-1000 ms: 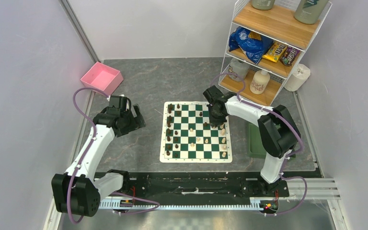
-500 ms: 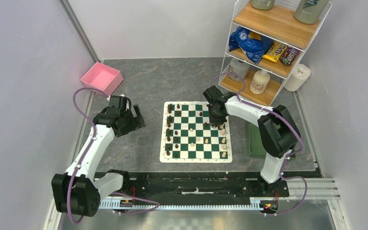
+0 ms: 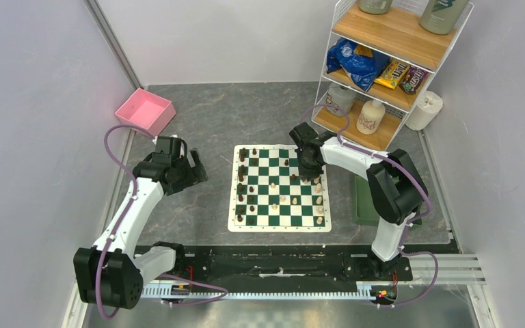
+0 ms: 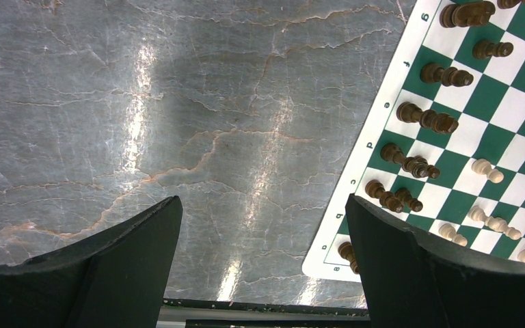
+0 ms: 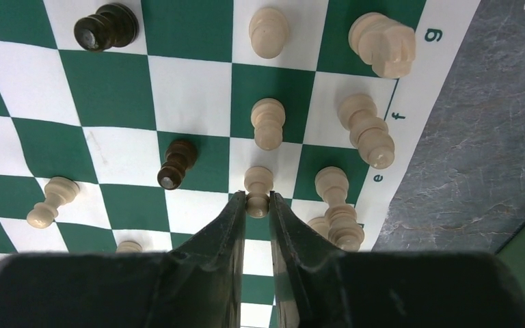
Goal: Set up the chess pieces on the board
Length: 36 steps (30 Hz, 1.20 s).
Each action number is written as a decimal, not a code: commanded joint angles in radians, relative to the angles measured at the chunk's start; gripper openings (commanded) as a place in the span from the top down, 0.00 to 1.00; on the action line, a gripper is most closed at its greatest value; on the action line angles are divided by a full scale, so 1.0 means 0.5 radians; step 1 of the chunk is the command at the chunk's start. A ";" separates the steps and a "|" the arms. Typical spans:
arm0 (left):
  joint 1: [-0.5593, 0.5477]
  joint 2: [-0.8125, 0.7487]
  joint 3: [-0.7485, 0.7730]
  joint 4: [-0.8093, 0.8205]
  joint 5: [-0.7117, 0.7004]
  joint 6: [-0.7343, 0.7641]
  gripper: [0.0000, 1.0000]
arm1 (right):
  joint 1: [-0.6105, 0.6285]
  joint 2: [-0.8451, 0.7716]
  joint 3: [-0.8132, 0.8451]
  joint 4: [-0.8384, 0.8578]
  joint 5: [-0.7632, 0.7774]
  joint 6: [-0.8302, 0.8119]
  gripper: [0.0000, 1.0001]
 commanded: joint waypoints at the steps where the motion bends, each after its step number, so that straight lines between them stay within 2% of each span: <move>1: 0.008 0.001 0.075 0.004 0.010 0.035 0.03 | -0.004 -0.031 -0.002 0.038 -0.001 -0.016 0.73; 13: 0.008 0.001 0.076 0.004 0.010 0.037 0.03 | 0.075 -0.343 -0.017 -0.060 -0.081 0.000 0.55; 24: 0.008 0.004 0.078 0.004 0.012 0.035 0.03 | 0.255 -0.363 -0.248 -0.007 -0.187 0.154 0.53; 36: 0.008 0.004 0.075 0.004 0.004 0.035 0.04 | 0.340 -0.261 -0.235 0.032 -0.248 0.180 0.53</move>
